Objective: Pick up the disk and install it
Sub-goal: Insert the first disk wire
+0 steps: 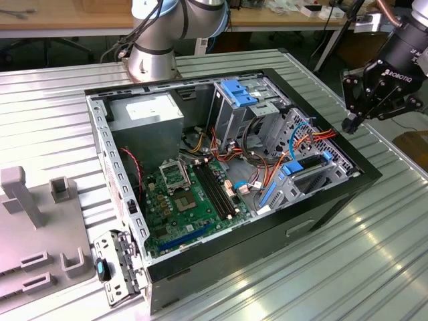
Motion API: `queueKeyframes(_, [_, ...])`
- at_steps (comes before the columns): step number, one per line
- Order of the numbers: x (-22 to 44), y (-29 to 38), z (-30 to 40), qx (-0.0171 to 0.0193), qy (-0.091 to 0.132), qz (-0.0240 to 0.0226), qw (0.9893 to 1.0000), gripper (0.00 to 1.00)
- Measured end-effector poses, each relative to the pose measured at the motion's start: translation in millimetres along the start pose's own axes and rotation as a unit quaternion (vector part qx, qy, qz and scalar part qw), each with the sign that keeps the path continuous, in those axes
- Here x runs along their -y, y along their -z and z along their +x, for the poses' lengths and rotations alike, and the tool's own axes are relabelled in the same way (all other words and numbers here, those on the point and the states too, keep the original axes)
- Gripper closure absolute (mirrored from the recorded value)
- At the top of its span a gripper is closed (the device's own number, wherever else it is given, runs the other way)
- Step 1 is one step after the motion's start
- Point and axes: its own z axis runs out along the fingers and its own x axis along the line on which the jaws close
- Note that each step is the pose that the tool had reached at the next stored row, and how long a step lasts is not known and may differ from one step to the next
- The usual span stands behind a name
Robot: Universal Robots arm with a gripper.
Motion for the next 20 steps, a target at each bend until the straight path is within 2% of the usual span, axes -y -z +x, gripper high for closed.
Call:
queueKeyframes(4, [0.1, 0.0, 0.1, 0.0004, 0.036, -0.0012, 0.9994, 0.89])
queueKeyframes(6, [0.3, 0.0, 0.3, 0.0008, 0.072, -0.0024, 0.9974, 0.89])
queueKeyframes(11, [1.8, 0.0, 2.4, 0.0012, 0.109, -0.0036, 0.9940, 0.89])
queueKeyframes(14, [5.2, -0.3, 6.7, 0.0014, 0.126, -0.0042, 0.9920, 0.89])
queueKeyframes(16, [8.3, -3.0, 9.2, 0.0013, 0.137, -0.0048, 0.9906, 0.89])
queueKeyframes(18, [17.0, -6.4, 14.3, -0.0007, 0.139, -0.0035, 0.9903, 0.89])
queueKeyframes(19, [18.7, -9.8, 14.6, -0.0017, 0.142, -0.0032, 0.9899, 0.82])
queueKeyframes(20, [18.9, -12.6, 14.6, -0.0023, 0.151, -0.0030, 0.9886, 0.81])
